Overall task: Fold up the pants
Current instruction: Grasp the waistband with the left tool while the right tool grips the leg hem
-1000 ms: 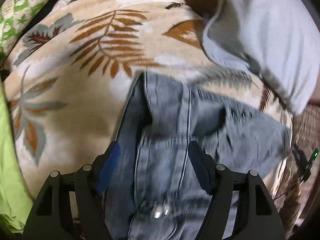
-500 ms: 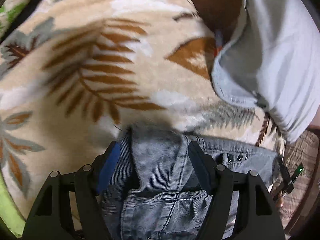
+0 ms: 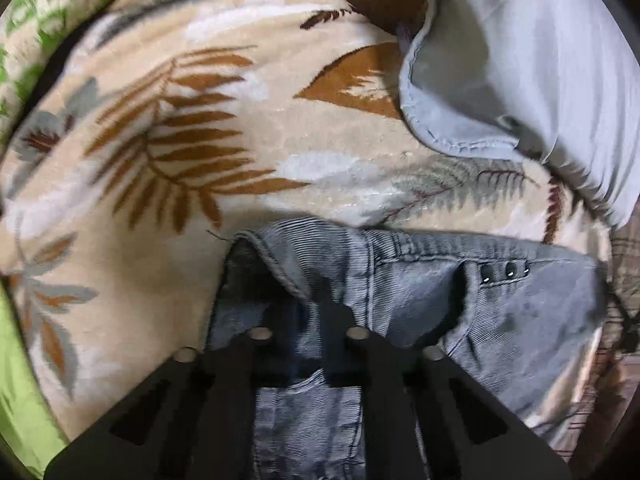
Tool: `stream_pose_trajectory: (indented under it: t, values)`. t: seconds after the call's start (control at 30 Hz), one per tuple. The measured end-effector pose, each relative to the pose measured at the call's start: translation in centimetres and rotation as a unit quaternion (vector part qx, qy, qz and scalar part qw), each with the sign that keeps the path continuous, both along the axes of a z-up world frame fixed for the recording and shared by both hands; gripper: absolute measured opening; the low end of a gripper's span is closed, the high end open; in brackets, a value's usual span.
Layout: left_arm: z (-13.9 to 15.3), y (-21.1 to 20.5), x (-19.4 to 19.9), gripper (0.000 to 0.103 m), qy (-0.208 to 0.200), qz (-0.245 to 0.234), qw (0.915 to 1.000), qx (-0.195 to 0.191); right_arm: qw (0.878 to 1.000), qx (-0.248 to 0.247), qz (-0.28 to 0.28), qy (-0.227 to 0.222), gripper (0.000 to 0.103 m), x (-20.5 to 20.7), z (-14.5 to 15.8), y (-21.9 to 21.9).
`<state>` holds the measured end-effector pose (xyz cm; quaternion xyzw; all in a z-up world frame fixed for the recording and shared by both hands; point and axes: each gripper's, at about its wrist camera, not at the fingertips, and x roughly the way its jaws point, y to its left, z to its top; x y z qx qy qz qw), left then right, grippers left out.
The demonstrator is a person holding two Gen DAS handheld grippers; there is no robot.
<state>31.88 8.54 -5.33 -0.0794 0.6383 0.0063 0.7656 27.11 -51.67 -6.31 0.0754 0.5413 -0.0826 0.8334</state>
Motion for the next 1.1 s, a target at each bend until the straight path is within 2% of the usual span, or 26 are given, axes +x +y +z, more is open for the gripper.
stream_pose_trajectory:
  t: [0.13,0.33,0.47,0.5,0.63,0.87,1.1]
  values:
    - [1.7,-0.3,-1.5,0.002,-0.033,0.000,0.9985,0.044,1.000,-0.005,-0.006,-0.021,0.012,-1.5,1.5,0.3]
    - [5.3,-1.6,-4.4,0.002,-0.088,-0.004,0.9933,0.075,0.999,-0.008,-0.008,-0.050,0.011,-3.4,4.6,-0.1]
    - [8.0,-2.8,-7.2,0.002,-0.128,-0.011,0.9869,0.098,0.998,-0.004,-0.008,-0.069,0.011,-5.7,6.4,0.0]
    - [8.6,-3.0,-8.0,0.002,-0.137,-0.012,0.9852,0.103,0.997,-0.006,-0.008,-0.072,0.008,-6.3,6.8,0.1]
    - [10.2,-3.5,-10.6,0.002,-0.163,-0.014,0.9791,0.121,0.997,-0.002,-0.011,-0.082,0.007,-9.7,8.1,0.3]
    - [12.2,-3.5,-16.5,0.002,-0.189,-0.008,0.9738,0.126,0.995,0.014,-0.018,-0.095,0.004,-16.1,9.5,0.8]
    - [13.2,-3.0,-21.6,0.002,-0.196,-0.005,0.9737,0.115,0.993,0.033,-0.026,-0.112,0.004,-21.0,10.4,1.1]
